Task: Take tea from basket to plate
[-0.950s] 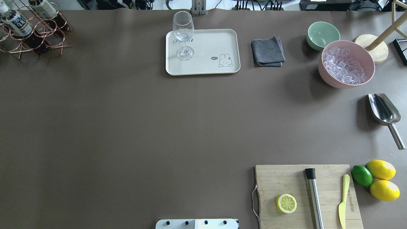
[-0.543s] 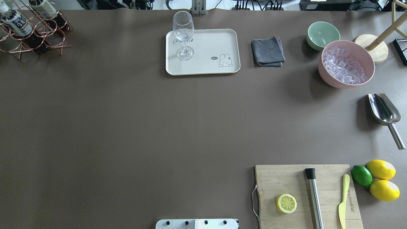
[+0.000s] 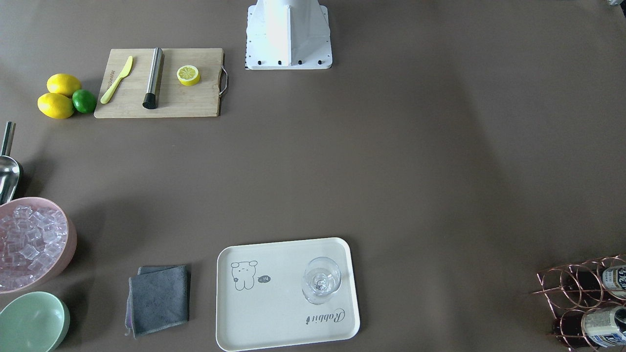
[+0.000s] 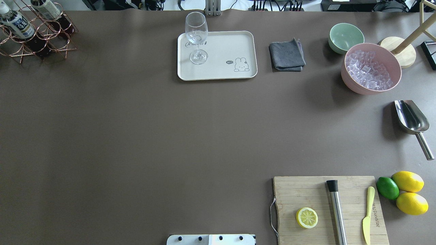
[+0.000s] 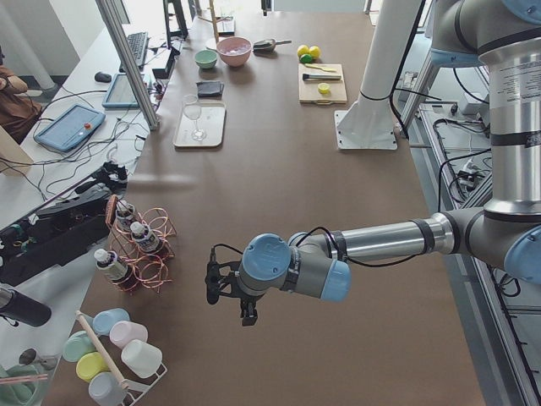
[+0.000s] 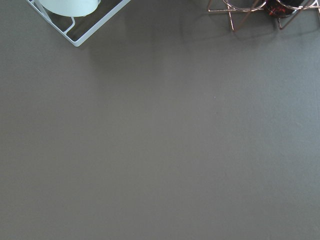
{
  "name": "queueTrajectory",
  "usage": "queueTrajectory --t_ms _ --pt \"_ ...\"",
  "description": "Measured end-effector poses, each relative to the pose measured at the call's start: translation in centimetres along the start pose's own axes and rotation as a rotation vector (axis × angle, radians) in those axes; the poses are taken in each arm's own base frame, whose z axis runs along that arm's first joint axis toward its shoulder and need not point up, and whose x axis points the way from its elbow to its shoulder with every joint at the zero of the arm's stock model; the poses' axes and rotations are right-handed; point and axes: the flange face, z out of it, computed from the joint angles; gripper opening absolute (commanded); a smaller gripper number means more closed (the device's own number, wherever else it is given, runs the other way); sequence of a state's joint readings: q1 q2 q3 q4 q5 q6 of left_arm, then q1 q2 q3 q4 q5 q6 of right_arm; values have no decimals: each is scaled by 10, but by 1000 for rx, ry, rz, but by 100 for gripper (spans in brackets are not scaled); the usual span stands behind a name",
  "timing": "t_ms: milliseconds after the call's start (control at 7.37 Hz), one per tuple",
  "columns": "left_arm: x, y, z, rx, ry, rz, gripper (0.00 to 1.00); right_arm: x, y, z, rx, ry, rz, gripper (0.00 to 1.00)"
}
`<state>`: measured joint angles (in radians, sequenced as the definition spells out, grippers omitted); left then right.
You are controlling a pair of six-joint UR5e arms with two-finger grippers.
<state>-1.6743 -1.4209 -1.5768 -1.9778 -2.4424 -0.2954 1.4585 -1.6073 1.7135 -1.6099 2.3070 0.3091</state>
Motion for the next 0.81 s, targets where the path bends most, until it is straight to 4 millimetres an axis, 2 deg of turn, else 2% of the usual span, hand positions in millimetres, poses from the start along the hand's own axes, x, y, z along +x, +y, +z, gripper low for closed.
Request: queueTrajectory --t_ms 271,543,814 --pt "41 -69 -10 48 17 -241 98 0 2 1 -2 -2 -1 100" --pt "78 -120 -20 83 11 -378 98 1 4 1 -5 -5 1 100" --pt "118 -165 -24 140 -16 -603 98 1 4 1 -5 -6 3 100"
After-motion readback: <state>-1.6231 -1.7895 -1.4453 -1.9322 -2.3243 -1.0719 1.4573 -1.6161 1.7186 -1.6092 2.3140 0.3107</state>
